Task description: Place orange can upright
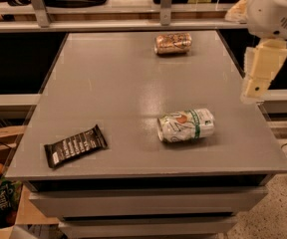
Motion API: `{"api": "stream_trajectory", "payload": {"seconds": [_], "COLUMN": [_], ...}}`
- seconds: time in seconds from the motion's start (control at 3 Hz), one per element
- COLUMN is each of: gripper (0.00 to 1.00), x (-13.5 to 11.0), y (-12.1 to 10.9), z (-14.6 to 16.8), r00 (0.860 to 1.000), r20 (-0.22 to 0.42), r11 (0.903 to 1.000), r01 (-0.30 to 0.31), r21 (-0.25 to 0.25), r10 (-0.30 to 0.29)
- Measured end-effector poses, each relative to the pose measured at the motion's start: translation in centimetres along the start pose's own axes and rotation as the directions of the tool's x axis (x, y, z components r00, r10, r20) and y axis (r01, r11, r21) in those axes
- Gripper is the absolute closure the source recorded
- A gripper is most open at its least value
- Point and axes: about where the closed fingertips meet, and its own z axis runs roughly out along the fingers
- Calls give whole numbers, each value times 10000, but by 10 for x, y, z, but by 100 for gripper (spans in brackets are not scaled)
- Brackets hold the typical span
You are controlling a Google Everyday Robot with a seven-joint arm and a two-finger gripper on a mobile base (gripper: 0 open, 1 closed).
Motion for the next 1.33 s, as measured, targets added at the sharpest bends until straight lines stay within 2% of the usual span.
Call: {"api": "stream_trajectory", "payload": {"seconds": [0.33, 1.0, 1.33], "gripper": [0, 0, 0], "x": [-25, -28, -42], "y": [-35, -39, -61], "z": [7, 10, 20], "r00": [9964, 9964, 9937], "r20": [80, 205, 325], "r11": [9960, 9958, 9926], "r01": [846, 815, 1050], "r21": [272, 420, 603], "r10": [-849, -824, -1071]}}
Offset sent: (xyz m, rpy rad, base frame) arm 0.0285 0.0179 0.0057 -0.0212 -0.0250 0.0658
